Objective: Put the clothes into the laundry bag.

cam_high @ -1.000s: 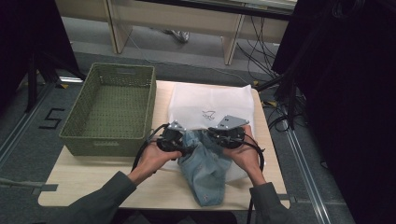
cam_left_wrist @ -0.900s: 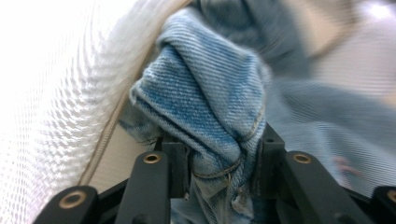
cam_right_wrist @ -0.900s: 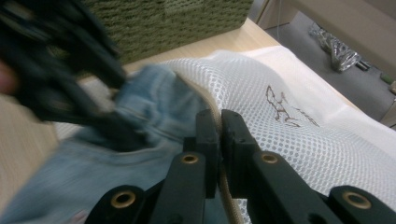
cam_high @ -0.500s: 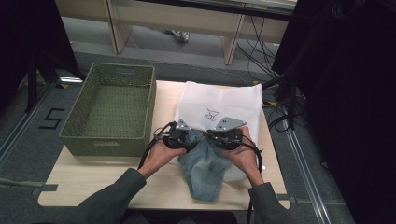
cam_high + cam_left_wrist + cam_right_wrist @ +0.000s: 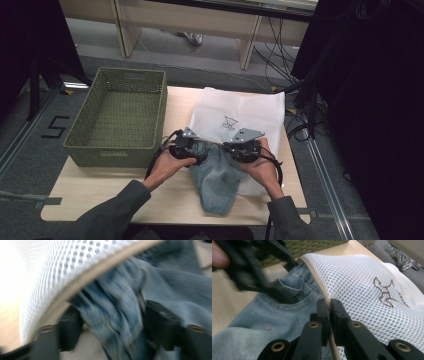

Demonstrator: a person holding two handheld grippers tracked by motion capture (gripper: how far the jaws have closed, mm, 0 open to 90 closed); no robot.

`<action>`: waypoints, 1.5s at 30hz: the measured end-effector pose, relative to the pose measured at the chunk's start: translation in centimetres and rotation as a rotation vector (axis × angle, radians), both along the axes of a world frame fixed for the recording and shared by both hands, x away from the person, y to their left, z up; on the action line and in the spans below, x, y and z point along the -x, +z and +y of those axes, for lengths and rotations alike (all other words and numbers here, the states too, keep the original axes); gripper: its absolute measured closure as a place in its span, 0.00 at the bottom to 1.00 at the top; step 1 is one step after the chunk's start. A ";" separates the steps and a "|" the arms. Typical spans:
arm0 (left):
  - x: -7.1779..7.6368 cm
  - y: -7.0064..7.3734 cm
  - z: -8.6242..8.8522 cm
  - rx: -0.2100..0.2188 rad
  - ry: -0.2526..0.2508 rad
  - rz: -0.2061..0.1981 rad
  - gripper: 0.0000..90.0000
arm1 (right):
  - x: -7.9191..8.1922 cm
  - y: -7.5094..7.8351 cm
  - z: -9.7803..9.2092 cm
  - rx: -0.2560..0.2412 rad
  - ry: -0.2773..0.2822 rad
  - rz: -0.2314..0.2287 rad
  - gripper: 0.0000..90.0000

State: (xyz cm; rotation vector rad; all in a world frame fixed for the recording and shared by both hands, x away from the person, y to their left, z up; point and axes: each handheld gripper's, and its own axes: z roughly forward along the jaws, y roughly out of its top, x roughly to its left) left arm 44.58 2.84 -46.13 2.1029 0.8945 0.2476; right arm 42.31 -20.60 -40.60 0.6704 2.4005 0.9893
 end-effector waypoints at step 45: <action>7.0 -1.9 -2.0 0.085 -0.164 0.154 0.17 | 0.0 -0.2 -0.9 -0.001 -0.004 0.019 0.96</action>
